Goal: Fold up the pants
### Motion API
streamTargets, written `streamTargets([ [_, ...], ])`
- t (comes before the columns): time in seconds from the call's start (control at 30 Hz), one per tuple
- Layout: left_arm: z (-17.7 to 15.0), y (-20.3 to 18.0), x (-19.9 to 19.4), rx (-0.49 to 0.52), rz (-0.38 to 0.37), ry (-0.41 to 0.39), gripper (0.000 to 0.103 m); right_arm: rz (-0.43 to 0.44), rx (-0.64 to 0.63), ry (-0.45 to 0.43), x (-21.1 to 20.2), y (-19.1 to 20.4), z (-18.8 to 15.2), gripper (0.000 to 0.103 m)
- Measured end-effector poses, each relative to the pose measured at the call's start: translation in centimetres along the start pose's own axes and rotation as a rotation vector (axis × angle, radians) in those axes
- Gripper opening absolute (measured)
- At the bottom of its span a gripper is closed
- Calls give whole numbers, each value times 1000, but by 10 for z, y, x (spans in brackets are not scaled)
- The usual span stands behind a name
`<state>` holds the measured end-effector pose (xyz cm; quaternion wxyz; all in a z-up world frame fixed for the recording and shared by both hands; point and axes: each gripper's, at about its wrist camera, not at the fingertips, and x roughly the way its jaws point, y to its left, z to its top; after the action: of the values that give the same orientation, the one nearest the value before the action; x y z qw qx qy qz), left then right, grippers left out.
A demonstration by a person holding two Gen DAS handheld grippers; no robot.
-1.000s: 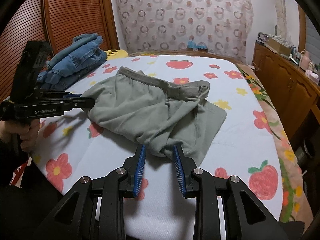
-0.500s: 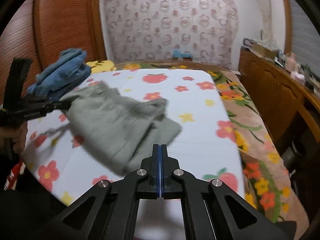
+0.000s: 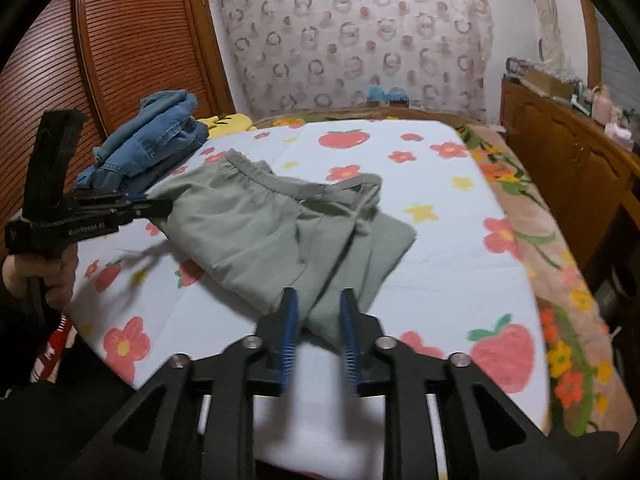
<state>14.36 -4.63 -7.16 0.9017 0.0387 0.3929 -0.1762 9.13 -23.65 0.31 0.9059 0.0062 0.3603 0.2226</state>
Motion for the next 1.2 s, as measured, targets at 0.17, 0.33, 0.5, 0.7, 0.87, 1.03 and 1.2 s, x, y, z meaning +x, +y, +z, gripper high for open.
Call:
streamTargets([
  [0.17,-6,2,7,-13,-4,22,12,-7,-9,15,13,5,5,26],
  [0.33,-10,2,10,-14,-7,29,12,-19,-13,24,18,5,9,26],
  [0.5,-13,1,3,-14,-13,18,12,-17,-28,13,17,2,9,2],
  [0.7,-20,1,-3,-22,-21,21,12,-70,-12,-22,2,-12,11,0],
  [0.87,-15,5,-3,-42,-28,31,20,-52,2,-33,0,-15,16,0],
  [1.03,-4,6,-10,-19,-23,-8,47,-32,-11,-48,5,-15,32,11],
  [1.2,16,13,-2,-17,1,-33,48,-14,-43,-41,23,-14,46,28],
])
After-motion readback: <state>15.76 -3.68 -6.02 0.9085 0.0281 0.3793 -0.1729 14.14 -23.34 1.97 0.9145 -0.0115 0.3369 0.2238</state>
